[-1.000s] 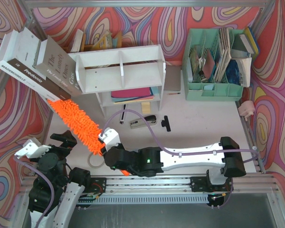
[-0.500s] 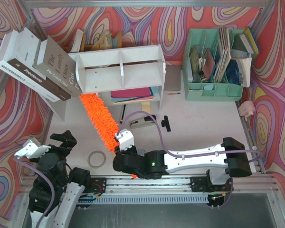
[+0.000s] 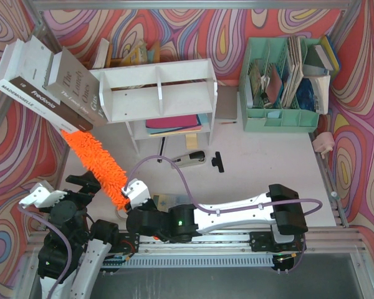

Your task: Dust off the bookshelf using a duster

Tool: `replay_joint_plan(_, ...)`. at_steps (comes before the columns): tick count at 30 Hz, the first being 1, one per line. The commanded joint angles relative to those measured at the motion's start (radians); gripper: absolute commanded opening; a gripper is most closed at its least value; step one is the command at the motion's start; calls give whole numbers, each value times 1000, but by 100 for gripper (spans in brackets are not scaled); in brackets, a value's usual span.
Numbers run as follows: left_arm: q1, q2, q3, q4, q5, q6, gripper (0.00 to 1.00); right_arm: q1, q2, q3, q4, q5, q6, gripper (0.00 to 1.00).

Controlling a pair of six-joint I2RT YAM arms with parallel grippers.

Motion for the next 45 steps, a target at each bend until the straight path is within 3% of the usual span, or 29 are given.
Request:
replay_joint_plan(1,9,-14,-8,19,8,0,98,8,-88,-52,73,78,13,0)
replay_joint_plan(5,9,-13,-9,22,11,2,98,8,-183,-133,-15,225,191,0)
replay_joint_plan(10,10,-14,-9,22,12,2,98,8,-226,-167,-102,294,326,0)
replay_joint_plan(19,10,-14,-9,22,12,4,98,19,-92,-48,86,93,31,0)
replay_joint_plan(23,10,-14,-11,23,13,5,98,32,-81,-43,113,93,-9,0)
replay_joint_plan(26,10,-14,-11,22,13,3,98,32,-112,-80,46,186,92,0)
replay_joint_plan(29,10,-14,-11,22,14,3,98,30,-148,-95,-160,327,336,0)
replay_joint_plan(32,10,-13,-10,23,15,4,98,31,-186,-134,-192,369,412,0)
replay_joint_plan(45,12,-14,-10,24,16,4,98,34,-72,-65,176,48,-44,0)
